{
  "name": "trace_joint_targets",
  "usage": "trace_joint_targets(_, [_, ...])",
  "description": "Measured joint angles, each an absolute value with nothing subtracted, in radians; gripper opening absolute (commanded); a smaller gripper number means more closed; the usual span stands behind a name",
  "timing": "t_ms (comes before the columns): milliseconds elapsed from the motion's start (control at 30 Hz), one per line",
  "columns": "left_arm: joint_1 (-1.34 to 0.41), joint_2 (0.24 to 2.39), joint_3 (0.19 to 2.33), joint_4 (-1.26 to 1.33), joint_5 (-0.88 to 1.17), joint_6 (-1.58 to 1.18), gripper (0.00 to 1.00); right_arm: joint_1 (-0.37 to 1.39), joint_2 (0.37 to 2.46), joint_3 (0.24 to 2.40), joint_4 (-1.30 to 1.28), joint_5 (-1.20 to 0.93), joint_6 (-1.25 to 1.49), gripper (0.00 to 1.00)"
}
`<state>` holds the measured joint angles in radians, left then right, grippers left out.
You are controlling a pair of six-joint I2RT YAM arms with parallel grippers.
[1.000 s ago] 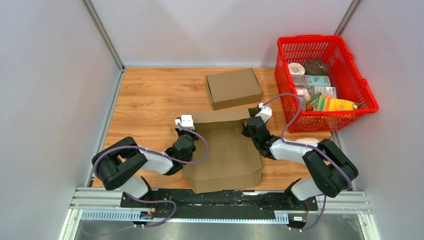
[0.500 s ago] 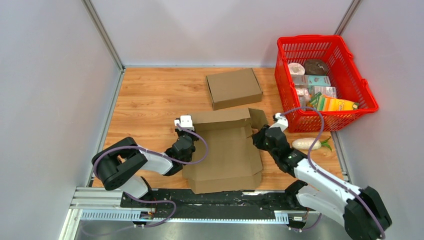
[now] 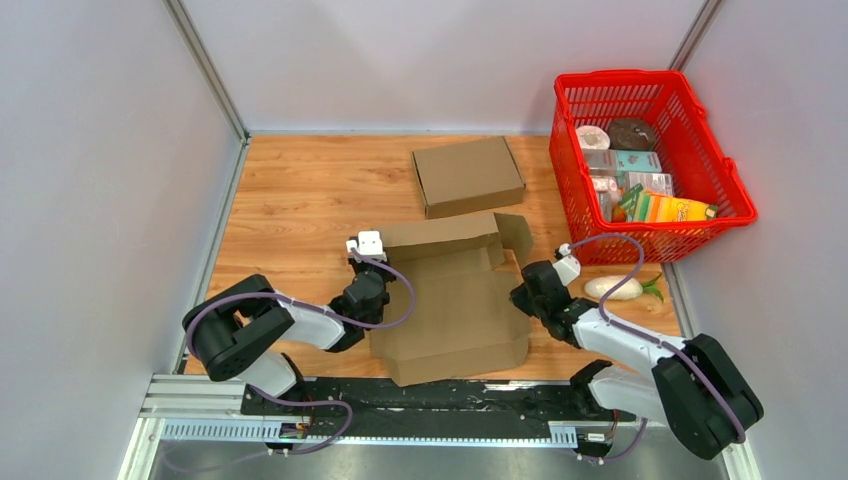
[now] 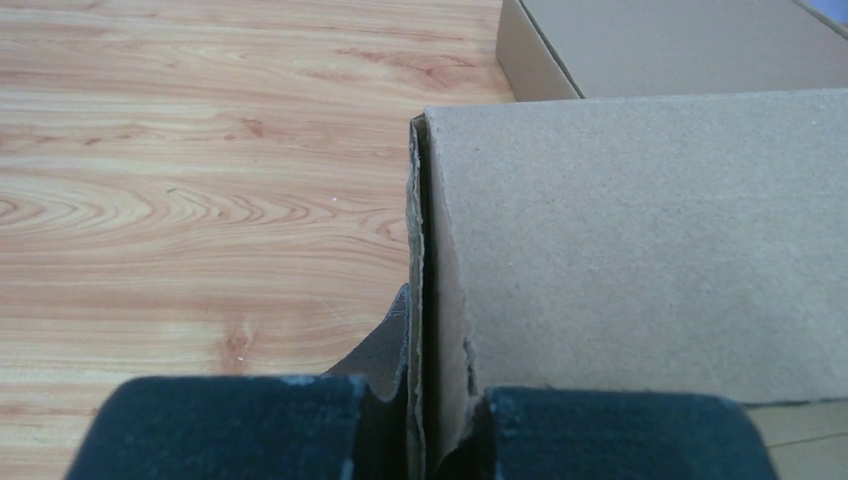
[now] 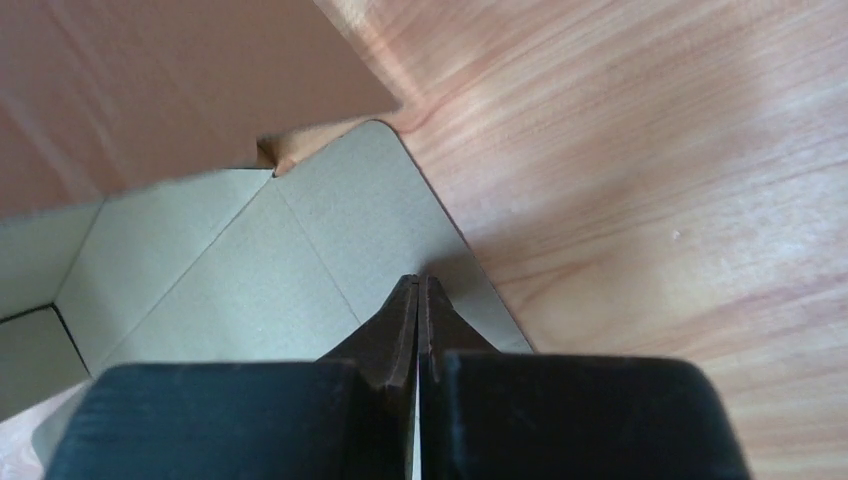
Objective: Fold the paper box
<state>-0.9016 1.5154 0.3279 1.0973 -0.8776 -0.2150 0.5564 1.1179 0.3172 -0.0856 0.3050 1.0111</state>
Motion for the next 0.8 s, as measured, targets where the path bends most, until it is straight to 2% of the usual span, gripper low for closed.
trace_joint_targets(100, [-0.9,1.514,0.324,1.099,-0.893,-0.215,0.0,0.545,1.155,0.321,-0.033,0.303,1.043,0.09])
trace_joint_targets(200, [-0.9,1.512,0.319,1.105,-0.899,-0.216,0.0,0.541,1.153,0.321,-0.017,0.303,1.018,0.32])
trace_joint_targets(233, [-0.9,1.511,0.318,1.105,-0.897,-0.219,0.0,0.54,1.143,0.321,-0.023,0.301,1.002,0.46])
trace_joint_targets(333, [-0.902,1.511,0.317,1.108,-0.892,-0.223,0.0,0.541,1.081,0.322,-0.062,0.31,0.95,0.54])
trace_joint_targets(700, [-0.903,1.51,0.315,1.113,-0.892,-0.224,0.0,0.468,1.042,0.458,-0.189,0.364,0.673,0.47])
trace_joint_targets(767, [-0.902,1.51,0.315,1.113,-0.892,-0.225,0.0,0.468,1.055,0.482,-0.181,0.354,0.621,0.4])
trace_joint_targets(800, [-0.902,1.51,0.315,1.113,-0.892,-0.226,0.0,0.468,1.061,0.492,-0.178,0.349,0.598,0.32])
